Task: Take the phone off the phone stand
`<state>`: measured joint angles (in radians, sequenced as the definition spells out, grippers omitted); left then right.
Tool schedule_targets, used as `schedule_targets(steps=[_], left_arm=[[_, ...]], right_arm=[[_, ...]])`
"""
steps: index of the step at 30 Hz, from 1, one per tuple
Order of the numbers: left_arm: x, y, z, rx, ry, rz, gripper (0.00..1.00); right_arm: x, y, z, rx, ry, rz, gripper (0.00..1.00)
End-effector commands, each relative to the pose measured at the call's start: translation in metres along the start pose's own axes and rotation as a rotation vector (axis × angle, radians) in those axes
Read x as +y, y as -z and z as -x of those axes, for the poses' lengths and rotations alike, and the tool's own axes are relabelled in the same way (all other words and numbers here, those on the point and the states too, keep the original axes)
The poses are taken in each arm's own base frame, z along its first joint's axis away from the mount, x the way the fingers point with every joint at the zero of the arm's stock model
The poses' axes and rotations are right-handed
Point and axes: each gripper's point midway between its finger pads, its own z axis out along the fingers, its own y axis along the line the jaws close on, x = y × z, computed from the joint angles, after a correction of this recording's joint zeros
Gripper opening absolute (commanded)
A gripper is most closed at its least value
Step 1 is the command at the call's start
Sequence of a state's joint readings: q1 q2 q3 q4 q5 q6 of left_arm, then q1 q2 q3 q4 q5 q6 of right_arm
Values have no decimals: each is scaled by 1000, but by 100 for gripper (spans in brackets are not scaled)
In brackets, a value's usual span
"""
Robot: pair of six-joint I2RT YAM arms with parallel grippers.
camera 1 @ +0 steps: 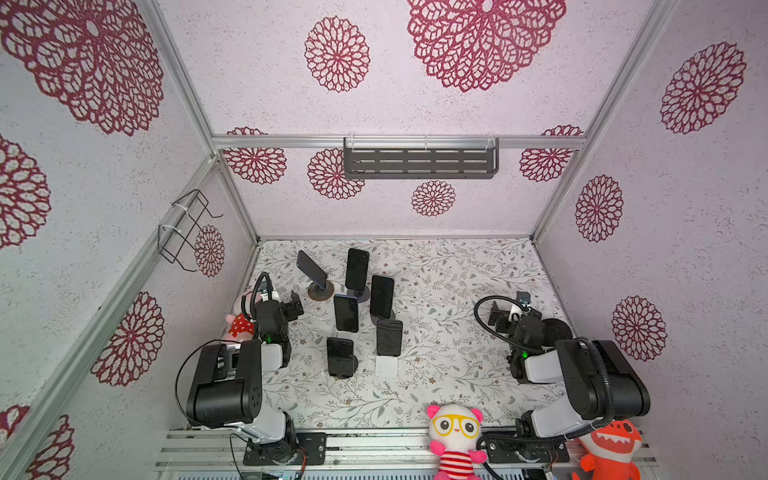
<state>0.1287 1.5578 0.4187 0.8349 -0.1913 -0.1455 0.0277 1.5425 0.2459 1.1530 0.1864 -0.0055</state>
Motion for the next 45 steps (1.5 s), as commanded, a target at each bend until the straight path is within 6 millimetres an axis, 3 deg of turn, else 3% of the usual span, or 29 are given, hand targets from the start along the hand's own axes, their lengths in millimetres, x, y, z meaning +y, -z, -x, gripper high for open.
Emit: schedule_targets(steps=[1,33,37,41,45], left_arm=[[-4,0,13,-45,-8,-13,97],[-3,0,13,-42,-6,-16,97],[0,8,36,-27,-1,7,97],[13,35,76,-50,44,79,97],[18,61,107,-16,96,98,97]], right_arm=[[1,-2,17,-54,-28,2,99],[0,-4,16,-44,-41,11,99],[-3,-2,20,-56,-53,1,99],[-8,-9,50,28,-36,-30,99],[-9,0,78,130,-85,-37,99]])
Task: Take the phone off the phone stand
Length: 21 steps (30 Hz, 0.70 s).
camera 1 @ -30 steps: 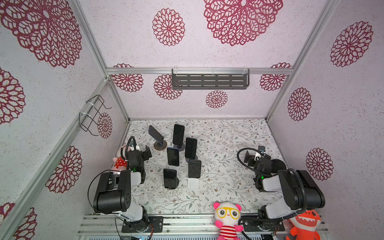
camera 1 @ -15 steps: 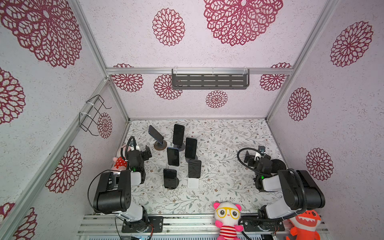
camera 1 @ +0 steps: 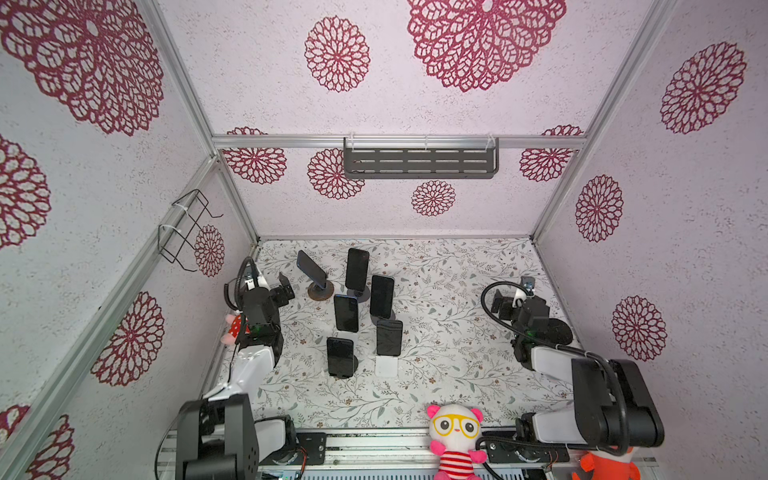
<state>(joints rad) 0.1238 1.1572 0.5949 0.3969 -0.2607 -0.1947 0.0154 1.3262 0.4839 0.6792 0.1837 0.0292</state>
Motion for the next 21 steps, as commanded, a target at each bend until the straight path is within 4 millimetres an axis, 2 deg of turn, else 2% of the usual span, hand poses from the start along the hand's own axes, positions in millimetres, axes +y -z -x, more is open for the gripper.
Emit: schedule_targets(steps=[1,4,7,12,15,21], left_arm=[[9,18,2,129,20,55,97],[2,32,28,199,72,32,99],[-21,39,47,286,120,-77,99],[-63,40,59,437,176,-268,97],[-78,32,57,490,187,-329,97],[-97,5,39,588,210,-419,96]], right_arm=[[-8,14,11,154,-69,-40,99],[-15,27,19,266,-100,-93,99],[-12,35,23,367,-94,-77,99],[19,42,24,586,-87,71,99],[32,46,27,663,-63,101,99],[66,41,39,605,-61,202,99]])
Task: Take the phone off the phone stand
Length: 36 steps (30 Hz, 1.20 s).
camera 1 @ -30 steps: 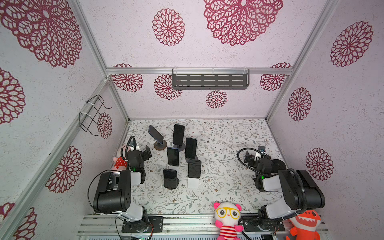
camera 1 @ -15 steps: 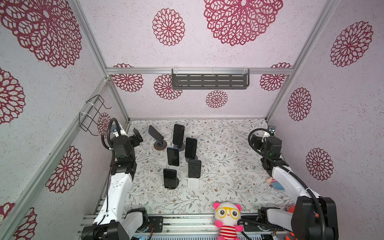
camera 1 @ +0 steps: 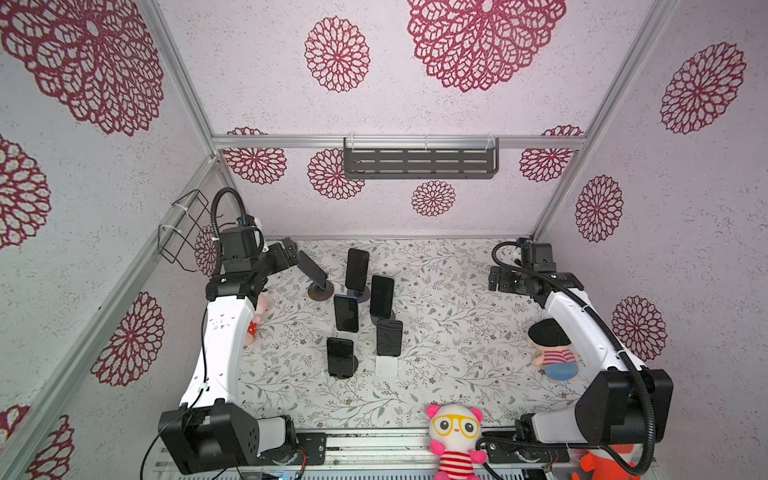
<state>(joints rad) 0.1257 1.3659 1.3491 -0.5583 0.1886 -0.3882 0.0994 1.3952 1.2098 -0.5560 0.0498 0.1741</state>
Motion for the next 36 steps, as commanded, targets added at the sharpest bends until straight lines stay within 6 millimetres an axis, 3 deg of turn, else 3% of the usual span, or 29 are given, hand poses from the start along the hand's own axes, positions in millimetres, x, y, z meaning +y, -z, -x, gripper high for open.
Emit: schedule_targets(steps=[1,4,9,15,24,36], left_arm=[[-5,-18,-12,94,48,-96,95],[2,-35,-10,107,82,-108,94],[10,-57,-9,107,64,-94,92],[19,-78,-20,145,46,-79,74],[20,-105,-42,196,51,-90,57],[21,-120,-55,233,17,-53,31]], right_arm=[[22,7,-2,24,-23,93,99],[33,0,-8,75,-27,136,97],[34,-5,-21,148,-11,125,94],[31,-2,-25,139,-17,118,94],[34,-9,-30,161,-23,134,96],[32,-15,-35,160,-21,121,97]])
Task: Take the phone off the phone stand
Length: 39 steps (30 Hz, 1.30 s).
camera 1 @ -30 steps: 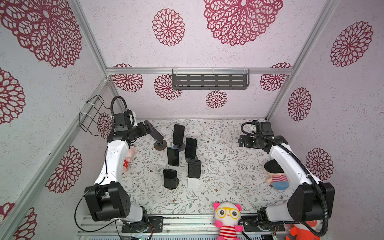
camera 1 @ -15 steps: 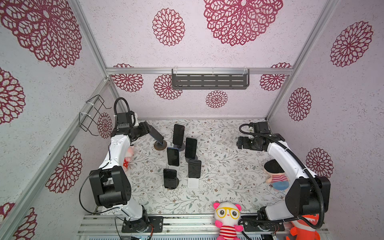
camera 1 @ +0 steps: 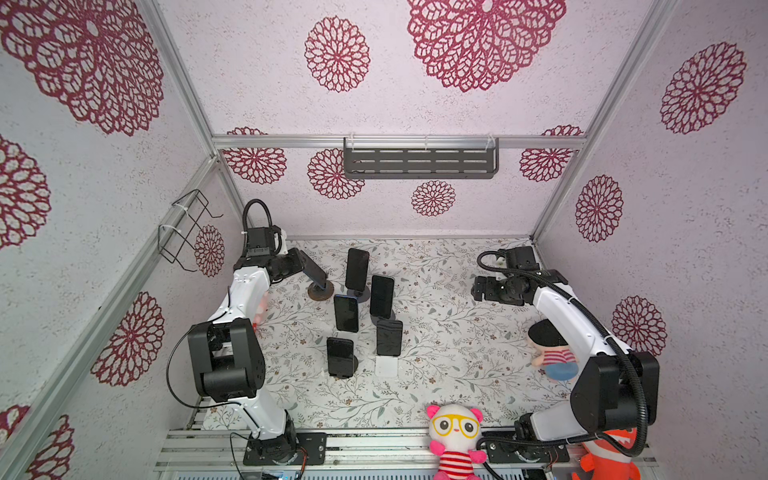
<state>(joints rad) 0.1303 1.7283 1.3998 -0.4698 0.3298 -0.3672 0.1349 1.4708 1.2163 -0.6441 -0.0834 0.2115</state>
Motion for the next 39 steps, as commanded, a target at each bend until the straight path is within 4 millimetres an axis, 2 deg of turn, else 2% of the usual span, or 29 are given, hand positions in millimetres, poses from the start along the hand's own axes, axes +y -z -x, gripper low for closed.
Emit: schedule_targets(steps=[1,9,15,19,22,31,39], left_arm=[[1,-3,3,-12,-22,18,28],[3,-5,0,6,-25,32,5],[0,-3,4,4,-30,26,0],[-8,5,11,-7,-41,16,0],[-18,17,20,-16,-67,7,0],[-57,78,58,-106,-118,-10,0],[-105,129,72,-181,-54,-197,0]], right_arm=[[1,4,4,-25,-10,-1,97],[2,4,3,-26,-6,-1,98],[3,4,2,-21,-4,5,98],[9,4,1,-10,6,39,98],[13,7,4,-18,11,55,98],[16,12,7,4,50,58,99],[33,26,19,-24,82,132,98]])
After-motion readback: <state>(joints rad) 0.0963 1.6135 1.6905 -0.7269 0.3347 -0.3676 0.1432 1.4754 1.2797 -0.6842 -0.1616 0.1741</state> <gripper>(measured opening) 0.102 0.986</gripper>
